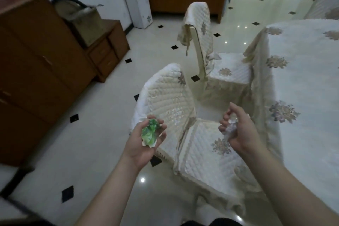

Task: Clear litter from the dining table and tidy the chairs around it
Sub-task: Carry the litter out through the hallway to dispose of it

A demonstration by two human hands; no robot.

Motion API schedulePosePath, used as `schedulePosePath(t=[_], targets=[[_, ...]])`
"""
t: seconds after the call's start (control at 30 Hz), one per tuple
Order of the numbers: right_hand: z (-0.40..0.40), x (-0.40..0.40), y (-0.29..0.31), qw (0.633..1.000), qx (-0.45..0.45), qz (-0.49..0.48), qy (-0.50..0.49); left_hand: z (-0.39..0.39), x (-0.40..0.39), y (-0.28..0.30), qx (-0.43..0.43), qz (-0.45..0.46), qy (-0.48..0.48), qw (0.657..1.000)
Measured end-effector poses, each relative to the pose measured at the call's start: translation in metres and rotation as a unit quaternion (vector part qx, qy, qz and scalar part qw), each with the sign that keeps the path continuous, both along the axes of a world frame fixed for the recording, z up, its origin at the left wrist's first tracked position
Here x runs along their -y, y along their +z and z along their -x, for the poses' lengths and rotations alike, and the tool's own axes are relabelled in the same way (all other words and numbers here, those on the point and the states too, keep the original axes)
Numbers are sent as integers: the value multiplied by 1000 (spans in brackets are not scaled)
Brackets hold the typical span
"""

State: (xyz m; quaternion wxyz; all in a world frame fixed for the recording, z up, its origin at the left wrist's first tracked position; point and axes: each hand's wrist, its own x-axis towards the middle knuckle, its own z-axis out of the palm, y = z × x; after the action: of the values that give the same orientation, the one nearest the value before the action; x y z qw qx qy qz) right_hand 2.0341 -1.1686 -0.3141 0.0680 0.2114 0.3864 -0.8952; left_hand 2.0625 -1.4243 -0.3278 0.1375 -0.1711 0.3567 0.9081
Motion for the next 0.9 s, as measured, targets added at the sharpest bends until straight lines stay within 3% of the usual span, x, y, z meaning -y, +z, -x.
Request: schedulePosePath(t=[0.17,0.43,0.9], targets=[[33,61,10,987,-47,-5,152,13,21,11,21,18,69,997],[81,165,16,946,-90,-20,312,13,93,30,-1,56,190,980],[97,368,9,895,-52,-45,440,-15,272,11,-21,3,339,941]])
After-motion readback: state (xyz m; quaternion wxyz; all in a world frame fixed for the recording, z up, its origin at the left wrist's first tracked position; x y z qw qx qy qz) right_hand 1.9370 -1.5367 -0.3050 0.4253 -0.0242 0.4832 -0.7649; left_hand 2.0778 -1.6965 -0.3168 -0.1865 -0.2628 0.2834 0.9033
